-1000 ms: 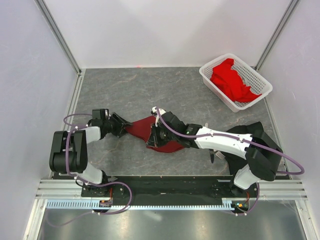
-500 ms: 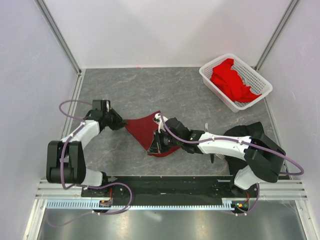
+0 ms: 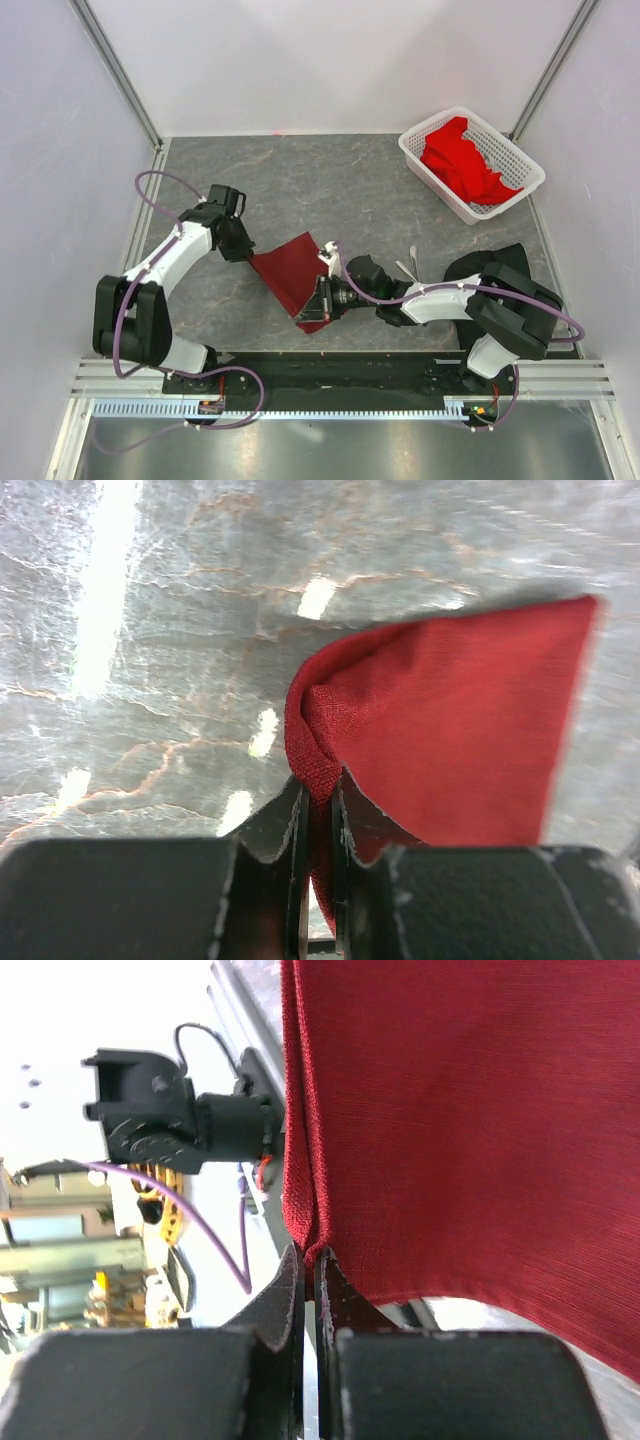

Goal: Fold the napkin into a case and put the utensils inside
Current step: Fold the lower triangle-folded napkin at the center of the board.

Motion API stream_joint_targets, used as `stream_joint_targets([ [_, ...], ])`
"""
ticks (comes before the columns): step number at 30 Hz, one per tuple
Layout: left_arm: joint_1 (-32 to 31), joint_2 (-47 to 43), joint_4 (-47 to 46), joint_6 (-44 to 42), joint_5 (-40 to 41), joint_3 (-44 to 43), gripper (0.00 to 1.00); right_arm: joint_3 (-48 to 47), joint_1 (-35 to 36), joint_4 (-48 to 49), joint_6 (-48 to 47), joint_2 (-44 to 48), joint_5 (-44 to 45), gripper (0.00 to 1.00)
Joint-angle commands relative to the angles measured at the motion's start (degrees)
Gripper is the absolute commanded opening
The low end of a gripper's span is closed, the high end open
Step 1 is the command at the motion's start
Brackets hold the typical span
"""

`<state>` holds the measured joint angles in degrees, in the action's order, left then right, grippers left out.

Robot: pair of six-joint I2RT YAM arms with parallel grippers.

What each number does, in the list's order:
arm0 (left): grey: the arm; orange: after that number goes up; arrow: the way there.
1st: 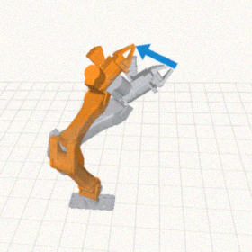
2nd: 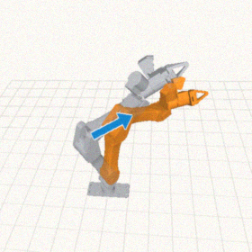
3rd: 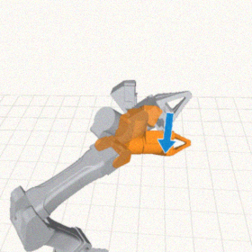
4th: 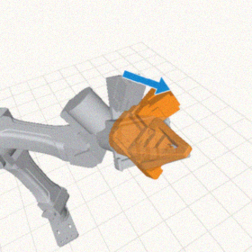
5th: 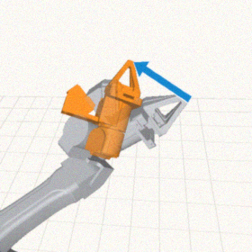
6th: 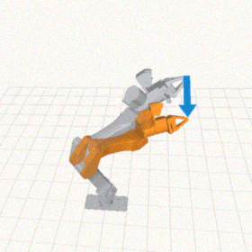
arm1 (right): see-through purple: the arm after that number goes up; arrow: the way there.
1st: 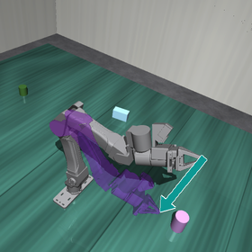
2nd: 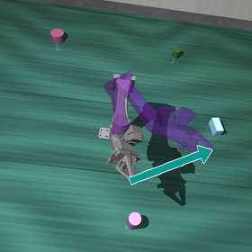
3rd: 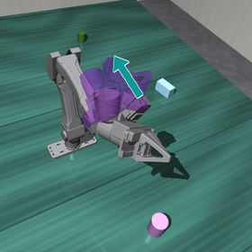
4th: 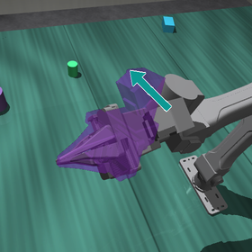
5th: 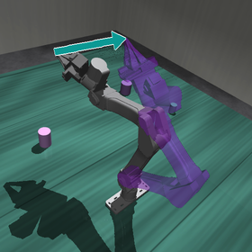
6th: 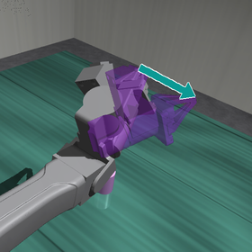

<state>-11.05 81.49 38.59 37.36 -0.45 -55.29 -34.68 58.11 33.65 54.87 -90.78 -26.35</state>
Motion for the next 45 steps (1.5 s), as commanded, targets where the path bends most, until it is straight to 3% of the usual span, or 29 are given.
stream_joint_targets([
  [1,-2.0,4.0,-2.3,0.2,9.1,-5.4,0.09,5.7,-2.8,4.4,3.0,-0.9,-7.2,0.00],
  [10,-7.2,10.5,-1.1,3.8,11.9,-10.3,0.09,10.0,-5.0,3.0,1.5,-2.5,-5.6,0.00],
  [17,-9.4,10.9,0.6,5.2,14.2,-12.6,0.09,8.8,-5.3,-5.4,-2.8,-1.1,-3.0,0.00],
  [20,-10.2,11.6,0.9,5.4,14.5,-14.4,0.08,9.8,-5.1,-0.3,-0.2,-1.2,-5.3,0.00],
  [22,-10.8,11.8,1.9,4.9,15.0,-15.8,0.07,9.3,-4.1,1.1,1.6,-0.8,-5.7,0.00],
  [26,-9.5,9.2,2.6,3.2,16.1,-14.6,0.02,3.3,2.9,-5.6,-1.5,-0.3,-2.6,0.00],
  [32,-5.5,6.1,6.6,-3.7,14.5,-15.0,0.02,-1.1,6.8,0.8,2.4,-5.9,-4.3,0.00],
  [37,-5.6,4.9,8.8,-4.0,16.5,-15.6,0.02,-0.7,8.0,7.1,5.9,-7.0,-6.1,0.00],
  [45,-12.8,14.1,8.9,3.0,19.8,-19.3,0.02,8.6,4.7,10.1,7.4,-3.0,-6.2,0.00],
])
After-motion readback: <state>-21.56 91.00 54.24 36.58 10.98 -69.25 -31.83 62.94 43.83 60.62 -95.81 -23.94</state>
